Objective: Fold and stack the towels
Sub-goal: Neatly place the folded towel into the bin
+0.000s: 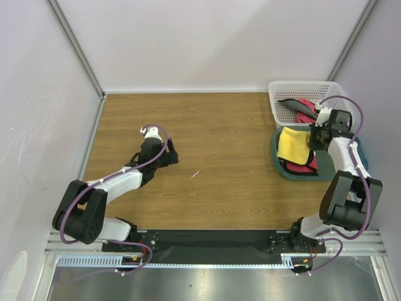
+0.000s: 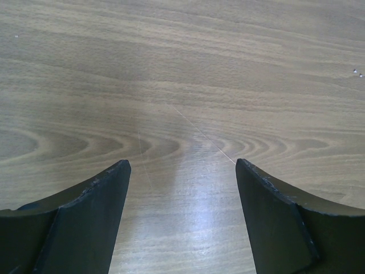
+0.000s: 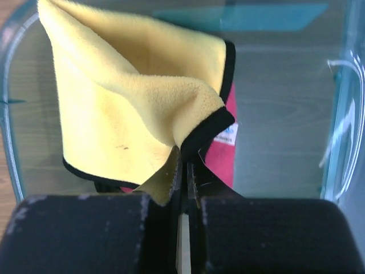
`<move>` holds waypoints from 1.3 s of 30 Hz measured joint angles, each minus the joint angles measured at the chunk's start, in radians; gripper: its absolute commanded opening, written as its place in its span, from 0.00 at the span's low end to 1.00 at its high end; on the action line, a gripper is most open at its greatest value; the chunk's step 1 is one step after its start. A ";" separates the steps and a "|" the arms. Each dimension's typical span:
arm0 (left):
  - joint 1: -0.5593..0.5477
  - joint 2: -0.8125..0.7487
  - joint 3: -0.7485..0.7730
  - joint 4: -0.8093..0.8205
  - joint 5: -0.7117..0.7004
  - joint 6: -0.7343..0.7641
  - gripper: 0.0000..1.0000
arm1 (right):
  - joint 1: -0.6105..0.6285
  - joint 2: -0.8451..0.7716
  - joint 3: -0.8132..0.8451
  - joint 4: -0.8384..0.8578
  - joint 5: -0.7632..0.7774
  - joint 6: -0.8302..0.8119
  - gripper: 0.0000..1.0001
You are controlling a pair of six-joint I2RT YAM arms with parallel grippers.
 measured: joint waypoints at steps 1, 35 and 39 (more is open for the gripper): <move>0.000 0.003 0.003 0.000 0.000 0.000 0.81 | 0.000 0.000 -0.006 0.021 -0.013 0.000 0.00; 0.000 0.056 0.060 -0.039 0.016 0.001 0.81 | -0.120 0.139 -0.012 0.122 -0.054 0.140 0.54; 0.000 0.056 0.060 -0.039 0.016 0.001 0.81 | -0.125 0.148 -0.012 0.144 -0.105 0.149 0.54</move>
